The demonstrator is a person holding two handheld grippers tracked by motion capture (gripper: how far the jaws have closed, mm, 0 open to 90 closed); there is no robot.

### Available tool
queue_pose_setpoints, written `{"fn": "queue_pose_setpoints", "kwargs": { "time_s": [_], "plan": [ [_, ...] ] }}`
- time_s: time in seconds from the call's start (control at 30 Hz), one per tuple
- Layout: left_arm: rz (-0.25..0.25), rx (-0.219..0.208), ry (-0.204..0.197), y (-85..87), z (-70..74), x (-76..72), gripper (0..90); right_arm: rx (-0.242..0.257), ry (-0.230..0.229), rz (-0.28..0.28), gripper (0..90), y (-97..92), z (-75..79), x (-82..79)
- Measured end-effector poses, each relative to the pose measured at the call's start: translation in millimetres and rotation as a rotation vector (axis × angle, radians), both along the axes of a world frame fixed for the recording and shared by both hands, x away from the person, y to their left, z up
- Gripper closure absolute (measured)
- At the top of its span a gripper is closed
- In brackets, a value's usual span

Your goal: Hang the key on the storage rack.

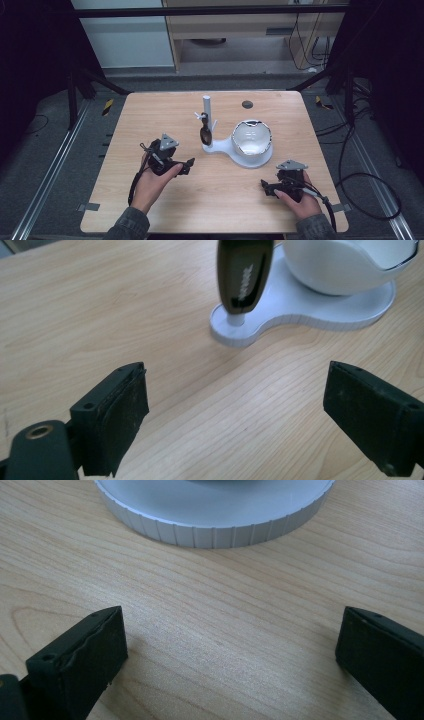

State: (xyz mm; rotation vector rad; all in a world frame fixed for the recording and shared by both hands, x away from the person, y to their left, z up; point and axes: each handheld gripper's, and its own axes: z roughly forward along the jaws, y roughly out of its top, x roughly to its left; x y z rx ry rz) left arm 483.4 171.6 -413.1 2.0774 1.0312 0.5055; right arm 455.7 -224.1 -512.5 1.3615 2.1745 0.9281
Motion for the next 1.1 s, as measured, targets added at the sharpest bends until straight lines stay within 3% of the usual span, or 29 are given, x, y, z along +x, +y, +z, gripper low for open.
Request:
{"fn": "queue_pose_setpoints", "kwargs": {
  "time_s": [0.1,0.63,1.1],
  "plan": [
    [-0.009,-0.021,0.014,11.4,-6.1,-0.9,10.4,0.0,0.0,0.0,0.5,0.0,0.0,0.0],
    [0.038,0.087,0.083,51.2,-30.2,-8.6,8.8,0.0,0.001,-0.001,0.5,0.1,0.0,0.0],
    [0.097,0.09,0.124,75.0,-47.8,-11.4,8.8,-0.002,-0.001,-0.007,0.5,0.6,-0.2,-0.3]
  ]
}}
